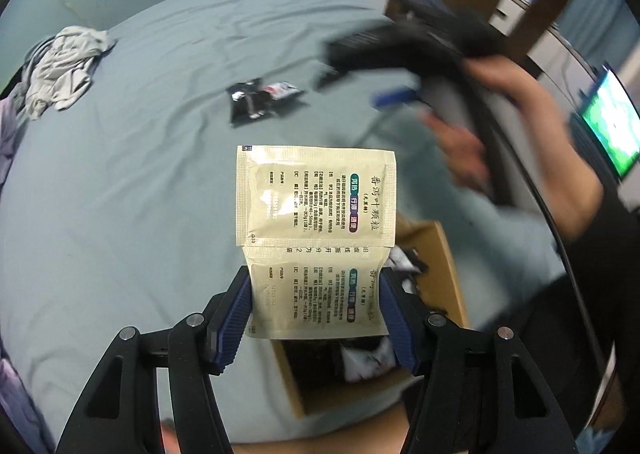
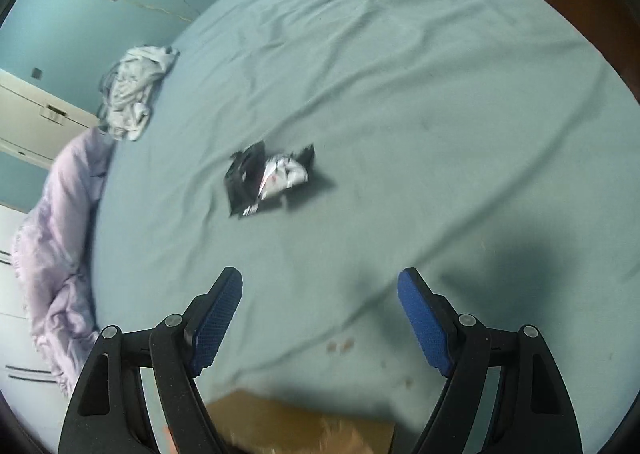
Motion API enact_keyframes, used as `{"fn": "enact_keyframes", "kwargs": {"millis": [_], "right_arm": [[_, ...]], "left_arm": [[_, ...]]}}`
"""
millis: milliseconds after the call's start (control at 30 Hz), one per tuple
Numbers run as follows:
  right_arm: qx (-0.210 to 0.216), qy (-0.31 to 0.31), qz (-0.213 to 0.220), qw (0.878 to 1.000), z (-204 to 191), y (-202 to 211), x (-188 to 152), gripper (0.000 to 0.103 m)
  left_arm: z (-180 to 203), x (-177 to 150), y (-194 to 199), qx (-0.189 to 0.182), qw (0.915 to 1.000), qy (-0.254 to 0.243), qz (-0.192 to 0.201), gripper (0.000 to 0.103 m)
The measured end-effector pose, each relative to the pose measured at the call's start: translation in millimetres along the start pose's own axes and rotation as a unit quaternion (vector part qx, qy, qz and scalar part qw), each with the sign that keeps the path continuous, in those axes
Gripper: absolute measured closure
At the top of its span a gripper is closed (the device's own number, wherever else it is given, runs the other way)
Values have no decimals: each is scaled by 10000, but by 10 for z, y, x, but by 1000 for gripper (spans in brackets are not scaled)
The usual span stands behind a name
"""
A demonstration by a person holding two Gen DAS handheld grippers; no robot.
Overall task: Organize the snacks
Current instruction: 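Grasp a white antler-logo packet with the right gripper while the left holds the sachet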
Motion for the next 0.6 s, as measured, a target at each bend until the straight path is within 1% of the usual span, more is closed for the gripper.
{"fn": "enact_keyframes", "kwargs": {"millis": [67,133,200,300,367,400,433,467,500,600], "right_arm": [[2,-29,-32,10000,-72,-186,151,23],[-42,-97,-10,9999,-118,-324,241,23],[-208,-162,-83,9996,-153,-538,310,23],[-299,-169,-210,9992,-220,-814,373,23],[-315,-162,-235,9991,-262,-923,406,23],[-390,-142,-197,9989,-285,-971,419,25],[-496,-104,-141,9986,-307,-993,422,33],[-600,-34,-100,9981,-336,-1002,420,38],[-624,77,-72,9980,-383,-992,401,55],[-724,331,30,9968,-465,-917,317,57]], "left_arm": [[-3,-51,-48,48,10000,6,-71,41],[-14,-59,-176,128,9995,-19,-286,41],[3,-56,-257,240,9989,-90,-386,41],[33,-53,-320,241,9986,-232,-408,41],[53,-78,-355,243,9980,-312,-494,41],[58,-90,-375,236,9977,-337,-541,40],[58,-98,-391,208,9975,-334,-585,40],[61,-112,-394,191,9975,-327,-599,40],[64,-118,-392,169,9974,-323,-620,40],[89,-134,-345,187,9977,-354,-547,40]]}}
Point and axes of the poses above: each gripper's, at about its wrist camera, not at the fingertips, and y roughly against the way its jaws point, z to its right, x to its top, the point moved 1 cm from there along -y, roughly the way its jaws point
